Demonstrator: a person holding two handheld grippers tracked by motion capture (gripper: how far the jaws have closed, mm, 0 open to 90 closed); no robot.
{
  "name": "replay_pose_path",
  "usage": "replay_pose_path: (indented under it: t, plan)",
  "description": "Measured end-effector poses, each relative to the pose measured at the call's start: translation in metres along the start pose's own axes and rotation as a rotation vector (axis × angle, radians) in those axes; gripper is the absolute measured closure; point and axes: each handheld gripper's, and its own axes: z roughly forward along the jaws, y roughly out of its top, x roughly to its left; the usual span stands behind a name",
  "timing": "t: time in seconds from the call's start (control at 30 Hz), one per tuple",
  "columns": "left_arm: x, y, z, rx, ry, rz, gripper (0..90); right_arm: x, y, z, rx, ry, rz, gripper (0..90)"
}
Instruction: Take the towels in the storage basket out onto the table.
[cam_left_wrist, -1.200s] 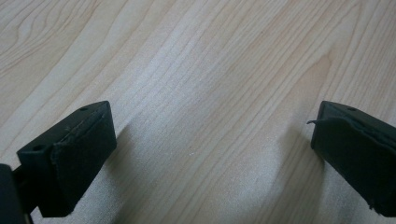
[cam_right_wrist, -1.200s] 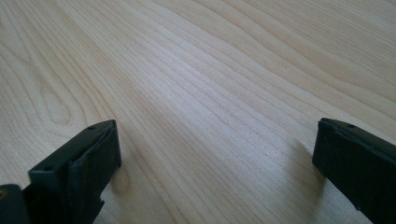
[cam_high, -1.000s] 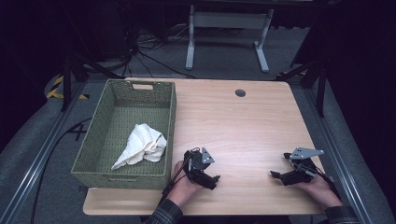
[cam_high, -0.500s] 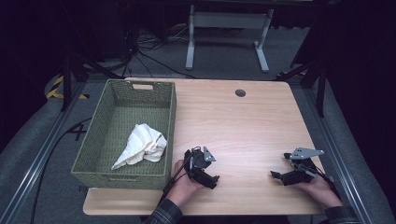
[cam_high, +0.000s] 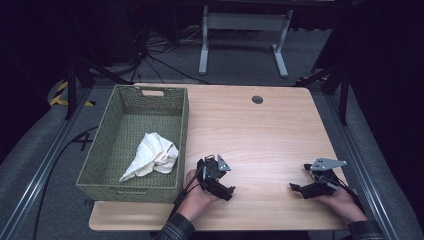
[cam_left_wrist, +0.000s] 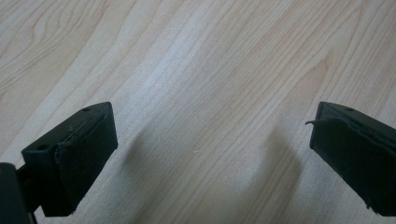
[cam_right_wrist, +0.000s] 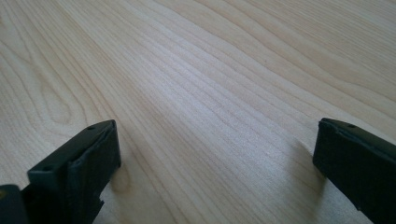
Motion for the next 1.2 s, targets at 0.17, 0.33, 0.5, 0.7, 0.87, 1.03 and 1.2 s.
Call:
replay_pose_path:
  t: [0.17,0.33,0.5,0.7,0.87,1.03,1.2]
  plan:
    - [0.0,0.002,-0.002,-0.004,-0.005,-0.005,1.4,0.0,0.0,0.0,0.0,0.0,0.001,1.0]
    - [0.001,0.004,-0.004,0.002,-0.008,-0.009,1.4,0.0,0.0,0.0,0.0,0.0,0.0,1.0]
    - [0.003,0.005,-0.006,-0.022,-0.015,-0.013,1.7,0.0,0.0,0.0,0.0,0.0,0.001,1.0]
    - [0.004,0.009,-0.01,-0.013,-0.017,-0.008,2.0,0.0,0.0,0.0,0.0,0.0,0.0,1.0]
    - [0.005,0.011,-0.013,-0.03,-0.011,-0.015,2.0,0.0,0.0,0.0,0.0,0.0,0.001,1.0]
    - [0.006,0.014,-0.016,-0.043,-0.017,-0.02,2.0,0.0,0.0,0.0,0.0,0.0,0.001,1.0]
    - [0.007,0.016,-0.021,-0.045,-0.02,-0.027,2.2,0.0,0.0,0.0,0.0,0.0,0.001,1.0]
